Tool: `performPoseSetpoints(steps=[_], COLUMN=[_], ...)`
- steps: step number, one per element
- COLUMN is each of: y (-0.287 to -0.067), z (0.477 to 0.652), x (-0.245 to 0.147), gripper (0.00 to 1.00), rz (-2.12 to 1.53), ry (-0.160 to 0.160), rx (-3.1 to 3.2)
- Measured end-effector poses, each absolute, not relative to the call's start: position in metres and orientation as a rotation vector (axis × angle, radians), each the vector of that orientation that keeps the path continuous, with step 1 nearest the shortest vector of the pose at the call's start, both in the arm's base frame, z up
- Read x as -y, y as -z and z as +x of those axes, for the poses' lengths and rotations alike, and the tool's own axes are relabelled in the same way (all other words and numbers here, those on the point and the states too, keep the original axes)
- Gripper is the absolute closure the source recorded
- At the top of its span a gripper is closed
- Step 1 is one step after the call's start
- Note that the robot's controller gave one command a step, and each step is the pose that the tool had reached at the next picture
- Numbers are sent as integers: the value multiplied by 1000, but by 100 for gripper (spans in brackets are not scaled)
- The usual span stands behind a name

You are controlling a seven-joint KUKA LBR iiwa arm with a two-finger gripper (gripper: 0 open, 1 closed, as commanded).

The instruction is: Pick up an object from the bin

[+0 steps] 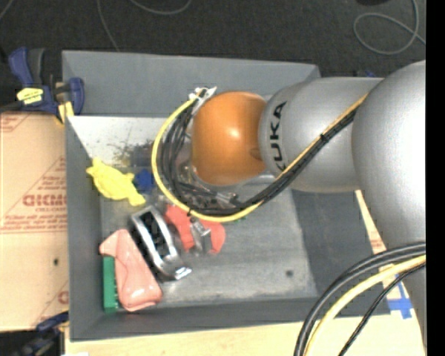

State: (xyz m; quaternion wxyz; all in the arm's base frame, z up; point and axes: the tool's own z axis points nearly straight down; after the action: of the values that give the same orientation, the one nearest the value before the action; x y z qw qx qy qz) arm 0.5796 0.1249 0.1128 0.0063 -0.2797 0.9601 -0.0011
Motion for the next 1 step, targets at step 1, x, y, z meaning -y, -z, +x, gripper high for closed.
performPoseSetpoints(steps=[1], y=[-87], z=[595], x=[-127], gripper=[0], rz=[-911], ry=[-6], rx=[-2983])
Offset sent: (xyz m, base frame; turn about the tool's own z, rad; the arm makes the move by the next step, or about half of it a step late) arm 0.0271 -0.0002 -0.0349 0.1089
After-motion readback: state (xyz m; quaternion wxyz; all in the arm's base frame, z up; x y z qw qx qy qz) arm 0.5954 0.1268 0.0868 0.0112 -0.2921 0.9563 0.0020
